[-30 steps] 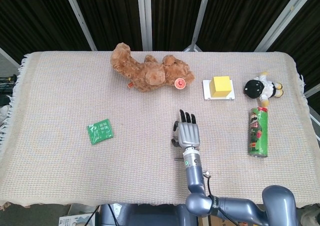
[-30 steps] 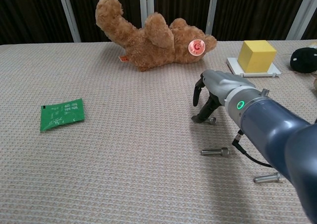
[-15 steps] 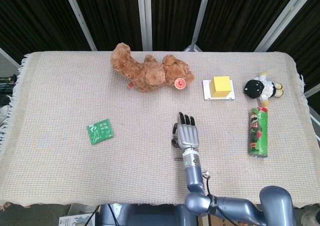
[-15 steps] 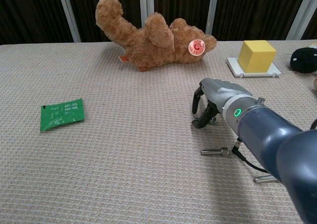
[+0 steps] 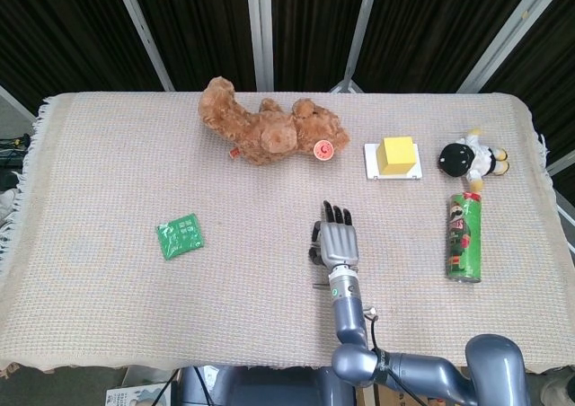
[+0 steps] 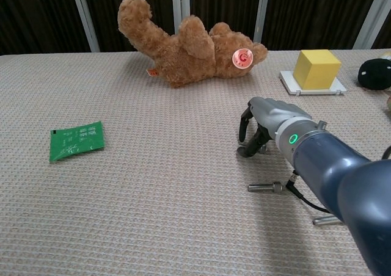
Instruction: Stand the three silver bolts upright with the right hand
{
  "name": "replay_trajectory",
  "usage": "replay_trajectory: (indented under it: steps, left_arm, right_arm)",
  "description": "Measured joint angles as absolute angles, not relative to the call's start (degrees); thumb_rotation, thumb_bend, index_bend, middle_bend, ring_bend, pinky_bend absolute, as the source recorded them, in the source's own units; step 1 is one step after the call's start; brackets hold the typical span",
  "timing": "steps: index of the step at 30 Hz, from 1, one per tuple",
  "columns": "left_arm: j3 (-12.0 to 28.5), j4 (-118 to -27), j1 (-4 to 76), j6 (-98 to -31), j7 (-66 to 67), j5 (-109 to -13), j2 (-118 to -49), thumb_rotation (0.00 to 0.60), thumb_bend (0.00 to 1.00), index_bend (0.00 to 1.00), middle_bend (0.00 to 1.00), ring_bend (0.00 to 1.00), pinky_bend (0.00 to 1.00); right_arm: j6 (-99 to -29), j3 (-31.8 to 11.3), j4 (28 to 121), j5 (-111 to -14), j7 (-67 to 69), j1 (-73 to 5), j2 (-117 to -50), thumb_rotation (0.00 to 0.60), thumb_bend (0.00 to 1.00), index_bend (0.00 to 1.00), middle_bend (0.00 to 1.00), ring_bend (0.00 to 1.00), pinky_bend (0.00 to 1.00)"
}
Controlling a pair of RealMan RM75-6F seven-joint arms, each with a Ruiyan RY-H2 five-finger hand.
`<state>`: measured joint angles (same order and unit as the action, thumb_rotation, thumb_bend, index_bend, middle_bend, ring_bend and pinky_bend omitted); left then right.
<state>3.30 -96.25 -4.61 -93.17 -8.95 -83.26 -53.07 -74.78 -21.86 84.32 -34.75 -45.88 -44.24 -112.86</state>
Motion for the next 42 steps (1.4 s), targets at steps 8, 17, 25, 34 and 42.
replay_trajectory:
  steps: [8, 17, 25, 34, 42]
  left_arm:
    - [3.4, -96.3, -4.6, -93.1, -8.6, -83.1, -53.2, 0.600, 0.08, 0.08, 0.05, 0.00, 0.08]
    - [3.3, -96.6, -4.5, -92.9, -8.0, -83.0, -53.2, 0.600, 0.08, 0.08, 0.05, 0.00, 0.08]
    - [3.3, -96.6, -4.5, -92.9, -7.7, -83.0, -53.3, 0.600, 0.08, 0.08, 0.05, 0.00, 0.08]
    - [3.3, -96.8, -4.4, -92.9, -7.4, -83.1, -53.4, 0.600, 0.08, 0.09, 0.05, 0.00, 0.08]
    - [3.4, -96.8, -4.4, -92.7, -7.5, -82.9, -53.4, 0.600, 0.08, 0.09, 0.05, 0.00, 0.08]
  right_arm:
    - [-74.6, -21.8, 84.5, -33.9, -46.4, -44.1, -112.5, 0.600, 0.34, 0.56, 0.00, 0.04, 0.06]
    - [-74.4, -21.7, 84.6, -33.7, -45.9, -43.9, -112.3, 0.600, 0.35, 0.56, 0.00, 0.04, 0.06]
    - [-74.4, -21.9, 84.1, -33.1, -45.8, -43.8, -112.3, 0.600, 0.36, 0.58, 0.00, 0.04, 0.06]
    - [-74.5, -22.1, 84.3, -33.1, -45.6, -43.8, -112.3, 0.600, 0.36, 0.60, 0.00, 0.04, 0.07]
    - [-74.5, -22.7, 84.3, -33.0, -45.3, -44.0, -112.4, 0.600, 0.37, 0.61, 0.00, 0.05, 0.07]
